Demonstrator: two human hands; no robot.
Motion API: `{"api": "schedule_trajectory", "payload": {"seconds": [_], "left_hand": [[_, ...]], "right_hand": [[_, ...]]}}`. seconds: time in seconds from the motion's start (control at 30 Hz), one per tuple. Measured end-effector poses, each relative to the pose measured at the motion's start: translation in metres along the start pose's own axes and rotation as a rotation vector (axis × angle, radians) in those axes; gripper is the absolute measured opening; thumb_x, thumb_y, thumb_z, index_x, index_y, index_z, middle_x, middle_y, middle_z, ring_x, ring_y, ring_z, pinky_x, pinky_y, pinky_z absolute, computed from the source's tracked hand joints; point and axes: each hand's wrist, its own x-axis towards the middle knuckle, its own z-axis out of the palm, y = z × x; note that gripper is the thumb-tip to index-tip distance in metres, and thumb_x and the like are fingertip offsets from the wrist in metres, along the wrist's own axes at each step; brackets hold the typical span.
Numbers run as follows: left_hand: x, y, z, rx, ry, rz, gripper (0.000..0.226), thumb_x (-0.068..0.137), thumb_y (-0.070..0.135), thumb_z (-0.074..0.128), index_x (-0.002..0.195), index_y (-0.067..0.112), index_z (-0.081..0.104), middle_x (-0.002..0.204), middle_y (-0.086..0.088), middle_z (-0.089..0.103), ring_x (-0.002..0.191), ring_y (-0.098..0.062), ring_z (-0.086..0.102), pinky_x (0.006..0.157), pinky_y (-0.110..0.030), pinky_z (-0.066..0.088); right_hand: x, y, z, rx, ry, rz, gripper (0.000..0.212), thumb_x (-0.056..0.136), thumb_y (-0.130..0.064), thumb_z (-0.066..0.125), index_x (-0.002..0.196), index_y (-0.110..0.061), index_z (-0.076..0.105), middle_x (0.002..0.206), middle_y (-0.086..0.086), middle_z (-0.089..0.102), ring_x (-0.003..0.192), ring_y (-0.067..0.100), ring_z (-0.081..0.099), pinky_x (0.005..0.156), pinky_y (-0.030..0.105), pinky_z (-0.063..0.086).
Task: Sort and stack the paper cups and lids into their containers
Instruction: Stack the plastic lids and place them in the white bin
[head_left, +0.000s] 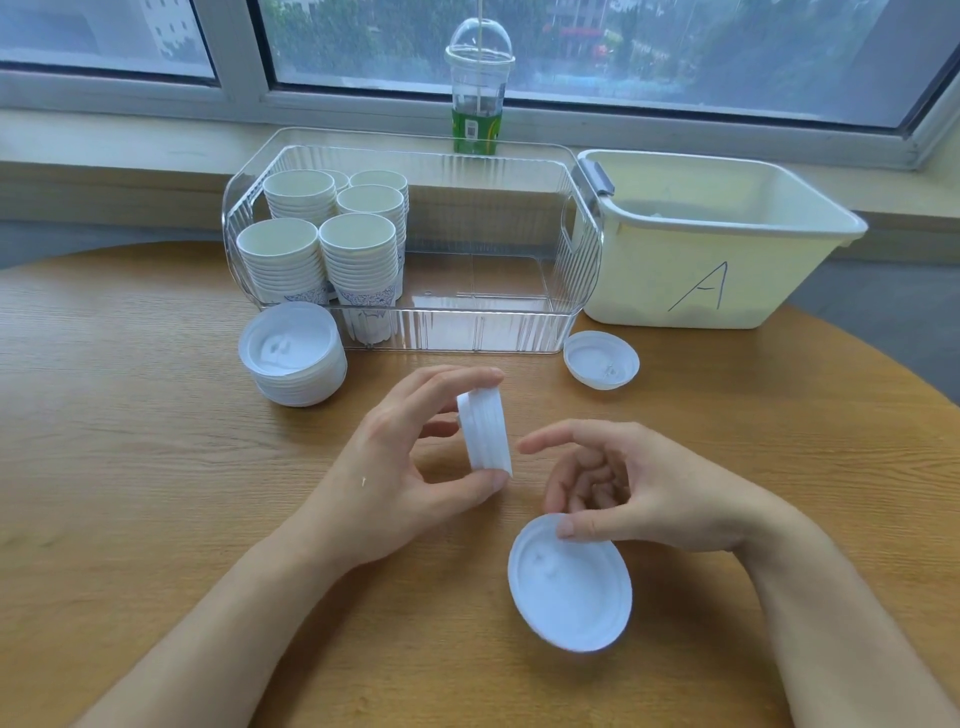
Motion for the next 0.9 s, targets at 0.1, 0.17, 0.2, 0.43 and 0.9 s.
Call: {"api": "schedule_trajectory", "payload": {"seconds": [0.1, 0.17, 0.2, 0.43, 0.9], "left_hand": [[0.0, -0.001, 0.0, 0.009, 0.015, 0.001, 0.07, 0.08, 0.025, 0.09, 0.142, 0.033, 0.059, 0.139, 0.014, 0.058, 0.133, -0.021, 0.058, 0.104, -0.039, 0.056], [0.001, -0.002, -0.001, 0.017, 0.022, -0.001, 0.071, 0.081, 0.021, 0.092, 0.142, 0.033, 0.059, 0.14, 0.013, 0.058, 0.133, -0.022, 0.058, 0.104, -0.039, 0.055], [0.001, -0.002, -0.001, 0.02, 0.027, -0.004, 0.071, 0.081, 0.02, 0.092, 0.142, 0.033, 0.058, 0.14, 0.012, 0.058, 0.133, -0.023, 0.058, 0.104, -0.039, 0.055], [0.001, -0.005, -0.004, 0.032, 0.06, -0.041, 0.072, 0.08, 0.021, 0.092, 0.141, 0.038, 0.058, 0.14, 0.01, 0.058, 0.132, -0.023, 0.059, 0.104, -0.039, 0.055], [0.001, -0.005, -0.004, 0.046, 0.044, -0.035, 0.072, 0.08, 0.022, 0.092, 0.142, 0.037, 0.058, 0.141, 0.01, 0.057, 0.132, -0.023, 0.058, 0.101, -0.037, 0.056]], "right_hand": [[0.004, 0.004, 0.0, -0.03, 0.186, 0.001, 0.055, 0.086, -0.007, 0.085, 0.13, -0.034, 0.065, 0.095, 0.003, 0.076, 0.076, 0.01, 0.063, 0.072, 0.019, 0.05], [0.01, 0.009, -0.001, -0.069, 0.427, -0.012, 0.051, 0.086, -0.007, 0.083, 0.125, -0.035, 0.066, 0.092, -0.001, 0.076, 0.075, 0.01, 0.065, 0.071, 0.02, 0.052], [0.012, 0.011, 0.0, -0.092, 0.536, -0.017, 0.048, 0.087, -0.007, 0.082, 0.123, -0.036, 0.066, 0.09, -0.003, 0.076, 0.074, 0.01, 0.066, 0.07, 0.019, 0.051], [0.011, 0.011, 0.002, -0.251, 0.559, -0.048, 0.075, 0.074, -0.049, 0.089, 0.14, -0.046, 0.055, 0.123, -0.023, 0.064, 0.116, -0.003, 0.057, 0.091, 0.01, 0.044], [0.008, 0.012, 0.006, -0.54, 0.415, -0.139, 0.096, 0.066, -0.072, 0.08, 0.151, -0.051, 0.04, 0.138, -0.034, 0.052, 0.136, -0.006, 0.043, 0.117, 0.044, 0.037]]}}
